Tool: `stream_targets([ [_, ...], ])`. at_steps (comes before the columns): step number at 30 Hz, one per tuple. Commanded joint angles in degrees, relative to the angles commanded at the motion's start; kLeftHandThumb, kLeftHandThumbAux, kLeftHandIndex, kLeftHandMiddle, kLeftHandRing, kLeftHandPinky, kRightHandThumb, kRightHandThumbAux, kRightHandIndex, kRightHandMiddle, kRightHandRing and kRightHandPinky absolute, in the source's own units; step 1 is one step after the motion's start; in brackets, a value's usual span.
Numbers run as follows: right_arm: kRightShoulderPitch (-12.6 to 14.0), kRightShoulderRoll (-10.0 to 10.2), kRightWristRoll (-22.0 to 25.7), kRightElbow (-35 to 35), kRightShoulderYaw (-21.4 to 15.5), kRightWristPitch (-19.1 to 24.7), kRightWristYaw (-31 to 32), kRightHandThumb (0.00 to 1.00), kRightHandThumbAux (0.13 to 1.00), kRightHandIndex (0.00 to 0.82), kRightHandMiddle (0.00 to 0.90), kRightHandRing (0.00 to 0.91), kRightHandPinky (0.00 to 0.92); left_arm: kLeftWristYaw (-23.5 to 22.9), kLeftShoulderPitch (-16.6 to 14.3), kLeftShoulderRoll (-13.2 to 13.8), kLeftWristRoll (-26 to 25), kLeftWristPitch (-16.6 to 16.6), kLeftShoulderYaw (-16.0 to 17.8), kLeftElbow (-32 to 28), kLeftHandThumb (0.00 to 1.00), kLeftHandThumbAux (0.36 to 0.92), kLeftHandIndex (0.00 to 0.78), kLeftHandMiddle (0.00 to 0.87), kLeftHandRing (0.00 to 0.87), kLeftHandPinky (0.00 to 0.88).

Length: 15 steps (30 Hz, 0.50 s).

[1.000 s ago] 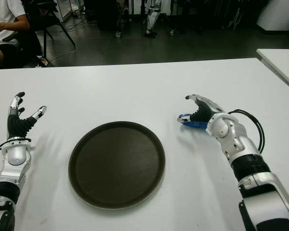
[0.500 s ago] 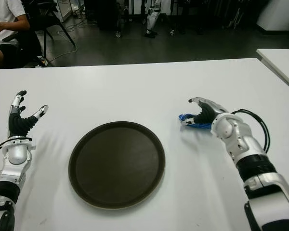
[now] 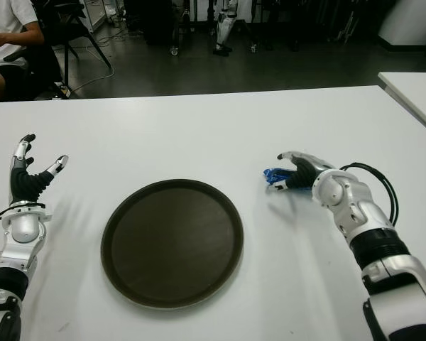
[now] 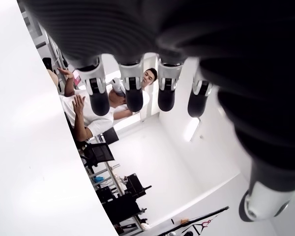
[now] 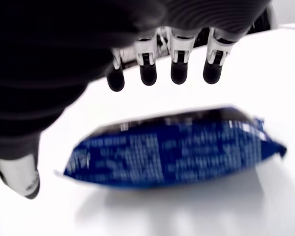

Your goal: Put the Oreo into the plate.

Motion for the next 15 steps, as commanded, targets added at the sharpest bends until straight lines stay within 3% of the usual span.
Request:
stream_targets([
  [6,0.1,-0.3,-0.2,0.3,0.3,-0.3,-0.2,0.056,0.545,0.000,0.006,0.004,0.016,-0.2,0.1,-0.7,-0.9,-0.7,0.5,-0.6,0.000,0.673,0.039,0.041,0.036,0.006],
  [15,0.1,-0.9,-0.8,0.1,0.8,-0.6,0.6,0.049,0.547,0.000,0.010,0.007,0.012,-0.8,0.2,-0.5,-1.3,-1.2,0.5,-0.5,0.000,0.644,0.032,0.024,0.016,0.000],
])
